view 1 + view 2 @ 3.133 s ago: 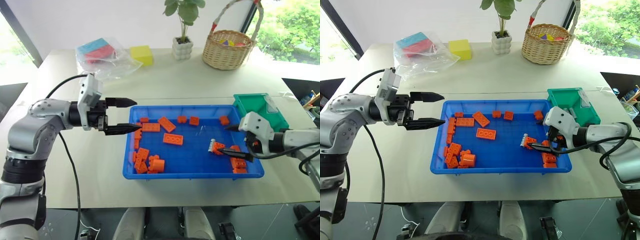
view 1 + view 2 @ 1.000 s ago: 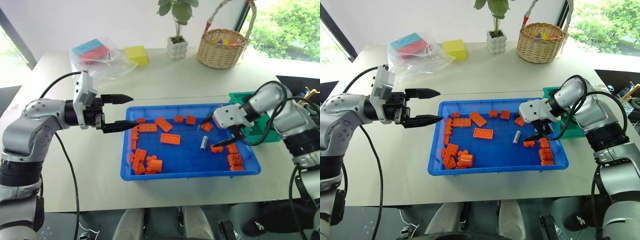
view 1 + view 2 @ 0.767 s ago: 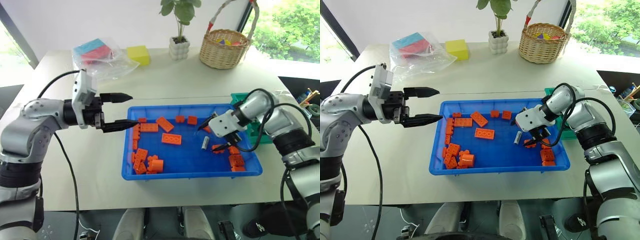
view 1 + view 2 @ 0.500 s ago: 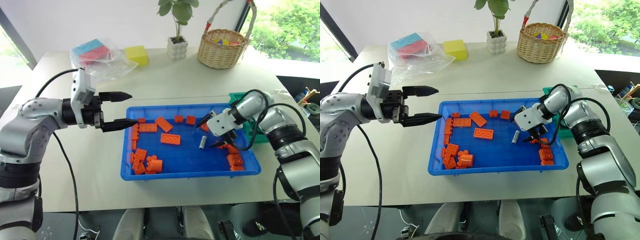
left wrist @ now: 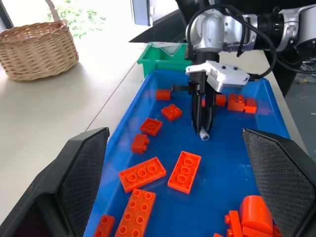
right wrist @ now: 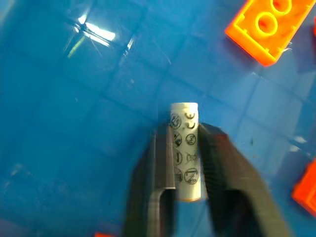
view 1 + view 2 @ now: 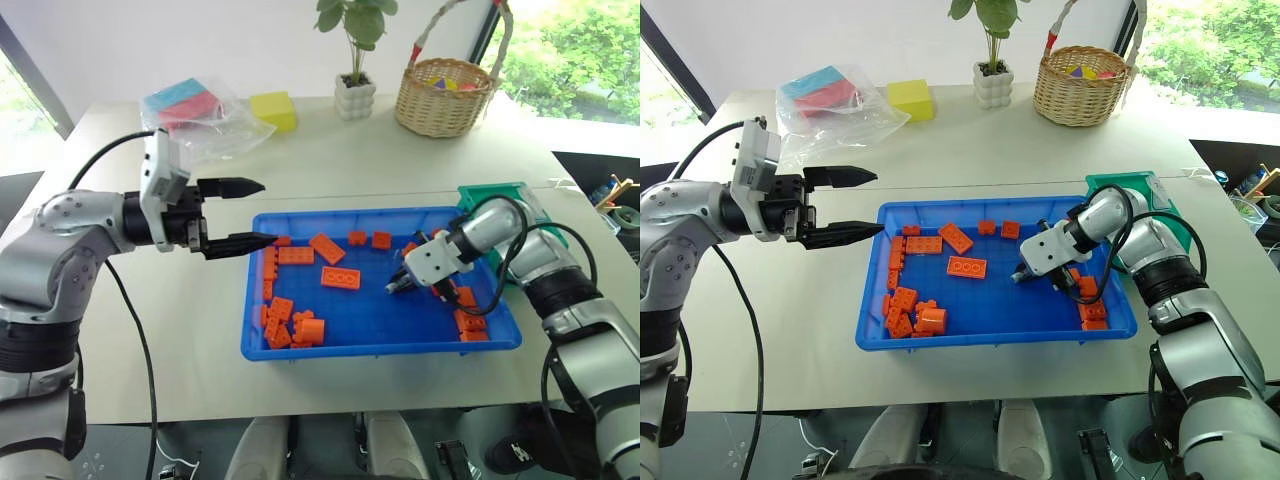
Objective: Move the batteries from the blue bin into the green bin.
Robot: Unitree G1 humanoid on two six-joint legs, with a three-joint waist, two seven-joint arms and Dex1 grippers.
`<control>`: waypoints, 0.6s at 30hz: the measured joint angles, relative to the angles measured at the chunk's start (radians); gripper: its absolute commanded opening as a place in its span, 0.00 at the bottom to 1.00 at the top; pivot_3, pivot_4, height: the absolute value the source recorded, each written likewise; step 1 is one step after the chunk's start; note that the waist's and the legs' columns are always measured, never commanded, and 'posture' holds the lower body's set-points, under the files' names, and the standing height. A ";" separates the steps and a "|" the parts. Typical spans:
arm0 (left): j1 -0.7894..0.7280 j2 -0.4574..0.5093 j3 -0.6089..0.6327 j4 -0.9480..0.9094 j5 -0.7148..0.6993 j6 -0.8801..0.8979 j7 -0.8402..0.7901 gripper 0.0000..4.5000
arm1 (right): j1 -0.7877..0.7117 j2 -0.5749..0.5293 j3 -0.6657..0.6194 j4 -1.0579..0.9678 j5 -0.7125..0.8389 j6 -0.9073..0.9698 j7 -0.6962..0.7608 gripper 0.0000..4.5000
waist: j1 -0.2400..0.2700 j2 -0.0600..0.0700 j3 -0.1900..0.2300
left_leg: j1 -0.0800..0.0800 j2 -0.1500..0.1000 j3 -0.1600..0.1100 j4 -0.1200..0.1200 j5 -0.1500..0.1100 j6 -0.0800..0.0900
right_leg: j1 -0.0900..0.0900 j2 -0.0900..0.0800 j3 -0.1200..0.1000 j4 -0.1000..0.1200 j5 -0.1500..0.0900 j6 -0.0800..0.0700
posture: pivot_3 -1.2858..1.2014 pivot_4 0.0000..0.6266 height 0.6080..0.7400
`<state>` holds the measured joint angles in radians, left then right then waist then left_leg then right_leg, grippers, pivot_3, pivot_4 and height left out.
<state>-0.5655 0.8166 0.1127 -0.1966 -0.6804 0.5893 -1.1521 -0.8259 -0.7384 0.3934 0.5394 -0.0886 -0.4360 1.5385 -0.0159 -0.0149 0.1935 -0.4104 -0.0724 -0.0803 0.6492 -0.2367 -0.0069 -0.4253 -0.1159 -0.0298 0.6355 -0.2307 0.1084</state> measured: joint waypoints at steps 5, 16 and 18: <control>-0.009 -0.004 -0.006 0.011 0.002 -0.002 -0.001 1.00 | 0.080 -0.019 -0.102 -0.214 0.108 0.284 -0.051 0.02 | 0.003 0.000 0.000 | 0.000 0.000 0.000 0.000 0.000 0.000 | 0.000 0.000 0.000 0.000 0.000 0.000 | 0.52 0.24 0.71; 0.007 -0.016 -0.020 0.018 0.001 -0.004 -0.010 1.00 | 0.272 -0.115 -0.555 -0.629 0.245 1.004 -0.553 0.02 | 0.031 0.000 0.000 | -0.001 -0.001 0.000 0.000 0.000 0.001 | 0.000 -0.002 0.000 -0.001 0.000 0.000 | 0.52 0.24 0.71; 0.009 -0.015 -0.020 0.025 0.001 -0.006 -0.022 1.00 | 0.347 -0.146 -0.629 -0.662 0.243 1.069 -0.613 0.02 | 0.031 0.000 0.000 | -0.002 -0.001 0.000 0.000 0.000 0.001 | 0.000 -0.003 0.000 -0.001 0.000 0.000 | 0.52 0.24 0.71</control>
<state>-0.5566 0.8020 0.0924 -0.1717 -0.6796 0.5834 -1.1740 -0.4787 -0.8843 -0.2359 -0.1229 0.1545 0.6329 0.9253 0.0153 -0.0149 0.1935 -0.4120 -0.0733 -0.0800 0.6495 -0.2372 -0.0062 -0.4257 -0.1185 -0.0298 0.6345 -0.2308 0.1082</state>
